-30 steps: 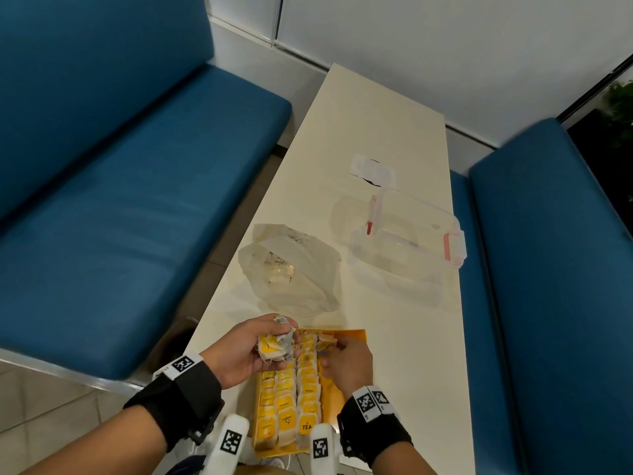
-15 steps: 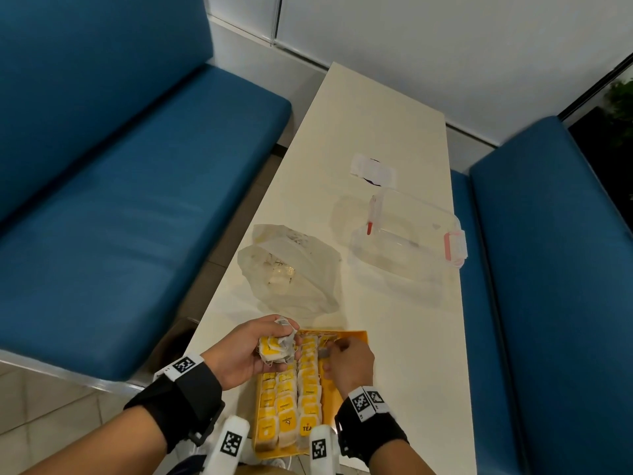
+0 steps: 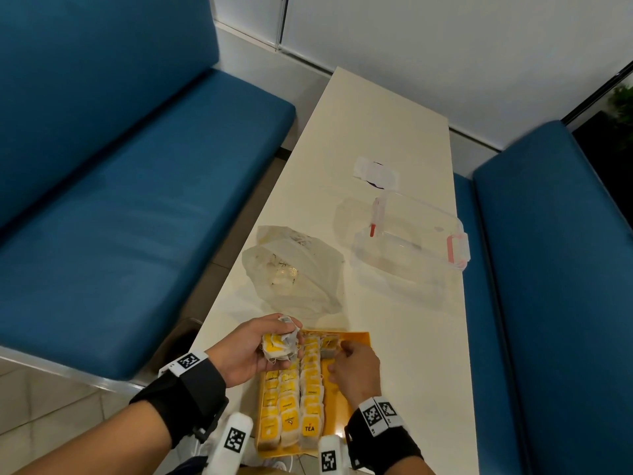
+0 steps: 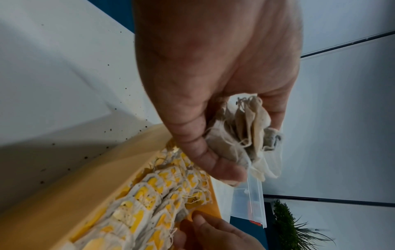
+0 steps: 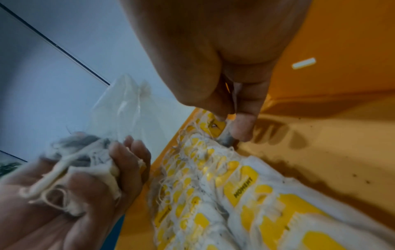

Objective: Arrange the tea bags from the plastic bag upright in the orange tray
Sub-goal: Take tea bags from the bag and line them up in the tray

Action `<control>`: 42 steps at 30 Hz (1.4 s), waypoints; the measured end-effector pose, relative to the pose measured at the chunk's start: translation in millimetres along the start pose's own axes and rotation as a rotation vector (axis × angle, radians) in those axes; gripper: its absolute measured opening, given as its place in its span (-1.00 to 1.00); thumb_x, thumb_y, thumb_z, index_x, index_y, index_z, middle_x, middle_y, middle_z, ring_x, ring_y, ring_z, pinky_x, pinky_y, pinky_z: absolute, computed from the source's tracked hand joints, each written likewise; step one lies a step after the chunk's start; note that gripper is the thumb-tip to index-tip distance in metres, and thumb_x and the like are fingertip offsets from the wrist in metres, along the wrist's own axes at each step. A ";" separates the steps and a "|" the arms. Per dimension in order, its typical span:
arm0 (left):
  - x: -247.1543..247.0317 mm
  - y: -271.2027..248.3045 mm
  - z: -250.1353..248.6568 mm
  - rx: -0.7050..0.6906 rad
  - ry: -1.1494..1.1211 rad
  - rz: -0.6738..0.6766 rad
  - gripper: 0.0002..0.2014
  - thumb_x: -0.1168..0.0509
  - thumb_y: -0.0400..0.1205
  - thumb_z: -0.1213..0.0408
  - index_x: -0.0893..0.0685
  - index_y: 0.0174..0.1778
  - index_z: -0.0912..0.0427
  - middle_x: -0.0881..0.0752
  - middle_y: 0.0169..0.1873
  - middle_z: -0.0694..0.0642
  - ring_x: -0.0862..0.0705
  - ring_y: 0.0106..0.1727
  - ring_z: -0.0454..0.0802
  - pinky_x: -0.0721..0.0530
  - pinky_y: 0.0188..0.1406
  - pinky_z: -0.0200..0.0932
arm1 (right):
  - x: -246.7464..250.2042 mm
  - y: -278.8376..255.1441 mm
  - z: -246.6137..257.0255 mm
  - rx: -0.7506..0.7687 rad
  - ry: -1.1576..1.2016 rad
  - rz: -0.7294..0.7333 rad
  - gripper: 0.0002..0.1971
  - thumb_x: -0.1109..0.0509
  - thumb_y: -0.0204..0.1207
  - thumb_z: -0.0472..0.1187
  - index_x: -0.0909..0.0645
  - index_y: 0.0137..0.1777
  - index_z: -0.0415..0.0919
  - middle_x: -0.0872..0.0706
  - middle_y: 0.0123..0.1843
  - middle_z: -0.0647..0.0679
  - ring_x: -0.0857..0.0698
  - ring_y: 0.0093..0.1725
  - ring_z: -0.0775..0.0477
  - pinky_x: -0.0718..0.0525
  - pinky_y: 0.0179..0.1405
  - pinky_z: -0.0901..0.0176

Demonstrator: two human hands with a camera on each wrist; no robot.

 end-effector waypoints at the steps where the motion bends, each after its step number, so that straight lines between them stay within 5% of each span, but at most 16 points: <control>1: -0.7 -0.4 -0.3 0.000 -0.001 -0.003 -0.62 -0.48 0.53 0.24 -0.70 0.25 0.26 -0.72 0.08 0.34 -0.76 0.03 0.24 -0.79 -0.27 -0.07 | 2.9 -0.3 -2.1 0.011 -0.025 0.004 -0.69 -0.26 0.63 -0.30 -0.68 0.31 -0.26 -0.81 0.05 -0.15 -0.82 -0.13 -0.11 -0.83 -0.18 0.06; 4: -3.7 -1.7 -1.1 0.001 -0.002 -0.022 -0.67 -0.43 0.57 0.23 -0.73 0.23 0.25 -0.72 0.08 0.33 -0.75 0.04 0.26 -0.79 -0.26 -0.07 | 17.7 -3.9 1.0 0.126 -0.086 -0.009 -0.72 -0.30 0.61 -0.20 -0.73 0.23 -0.16 -0.82 0.10 -0.09 -0.81 0.01 -0.08 -0.80 0.08 -0.10; 6: -6.1 -1.7 -1.3 0.005 -0.006 -0.035 -0.67 -0.40 0.59 0.18 -0.74 0.22 0.25 -0.73 0.07 0.32 -0.75 0.04 0.26 -0.80 -0.26 -0.06 | 30.1 -13.2 14.9 0.279 -0.067 -0.024 -0.79 -0.37 0.61 -0.21 -0.75 0.18 -0.04 -0.79 0.09 0.04 -0.77 0.04 0.08 -0.75 0.17 0.07; 9: -12.4 -0.9 -0.5 0.024 -0.027 -0.042 -0.67 -0.36 0.64 0.08 -0.75 0.18 0.25 -0.75 0.03 0.33 -0.78 -0.01 0.25 -0.79 -0.26 -0.05 | 43.3 -37.5 46.4 0.578 -0.016 0.022 -0.79 -0.49 0.56 -0.21 -0.74 0.14 0.07 -0.69 0.08 0.18 -0.71 -0.02 0.21 -0.64 0.04 0.44; 14: -24.5 2.3 4.1 0.052 0.002 -0.065 -0.64 -0.28 0.70 -0.01 -0.76 0.13 0.23 -0.78 -0.12 0.23 -0.77 -0.25 0.06 -0.75 -0.25 -0.06 | 31.8 -56.8 66.8 0.731 0.005 0.248 -0.64 -0.56 0.50 -0.06 -0.69 0.23 0.34 -0.55 0.13 0.20 -0.70 -0.03 0.06 -0.57 -0.17 0.44; 20: -28.1 2.3 4.0 0.065 -0.024 -0.069 -0.59 -0.26 0.73 -0.05 -0.76 0.10 0.26 -0.78 -0.15 0.26 -0.74 -0.31 0.07 -0.72 -0.31 -0.07 | 23.7 -54.9 57.6 0.736 0.036 0.224 -0.80 -0.57 0.49 -0.18 -0.82 0.10 -0.01 -0.55 0.11 0.18 -0.70 -0.06 0.10 -0.58 -0.22 0.45; 25: -24.8 0.7 5.5 0.023 -0.035 -0.004 -0.59 -0.46 0.59 0.03 -0.71 0.21 0.26 -0.76 -0.05 0.26 -0.79 -0.18 0.09 -0.75 -0.26 -0.09 | 31.1 -50.4 53.1 0.676 0.110 0.101 -0.92 -0.60 0.46 -0.25 -0.80 -0.07 -0.17 -0.64 -0.03 0.06 -0.74 -0.09 0.14 -0.63 -0.24 0.46; 28: -23.6 0.7 7.8 -0.026 0.033 0.054 -0.46 -0.63 0.44 0.10 -0.69 0.27 0.24 -0.76 0.02 0.25 -0.78 -0.06 0.08 -0.76 -0.16 -0.10 | 32.2 -48.5 50.3 0.636 0.105 0.084 -0.90 -0.62 0.43 -0.26 -0.74 -0.18 -0.14 -0.66 -0.08 0.03 -0.74 -0.13 0.18 -0.60 -0.24 0.51; 32: -24.4 1.6 9.8 -0.060 0.099 0.019 -0.45 -0.60 0.40 0.31 -0.68 0.33 0.25 -0.78 0.07 0.30 -0.78 0.02 0.16 -0.76 -0.16 -0.08 | 33.7 -46.1 46.3 0.561 0.112 0.107 -0.80 -0.62 0.41 -0.24 -0.64 -0.16 -0.01 -0.72 -0.11 0.06 -0.73 -0.18 0.18 -0.62 -0.24 0.47; 37: -22.8 1.7 11.2 -0.094 0.122 0.013 -0.67 -0.51 0.49 0.34 -0.72 0.17 0.18 -0.80 0.05 0.32 -0.78 -0.02 0.17 -0.77 -0.21 -0.07 | 35.6 -43.4 38.3 0.459 0.184 0.243 -0.68 -0.59 0.44 -0.20 -0.62 0.12 0.10 -0.72 -0.12 0.07 -0.72 -0.28 0.12 -0.80 -0.22 0.09; 42: -25.2 1.7 8.1 -0.100 0.325 0.000 -0.64 -0.53 0.39 0.31 -0.77 0.12 0.16 -0.80 0.00 0.28 -0.80 0.02 0.18 -0.77 -0.09 0.00 | 39.1 -41.3 34.2 0.446 0.159 0.261 -0.73 -0.54 0.51 -0.16 -0.66 0.15 0.18 -0.73 0.01 0.10 -0.72 -0.09 0.17 -0.69 -0.07 0.34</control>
Point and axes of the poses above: each hand's wrist, its own y-axis towards the middle knuckle, its own x-axis out of the back of the hand, z = x × y, the point moved 2 cm from there along y, towards the middle knuckle
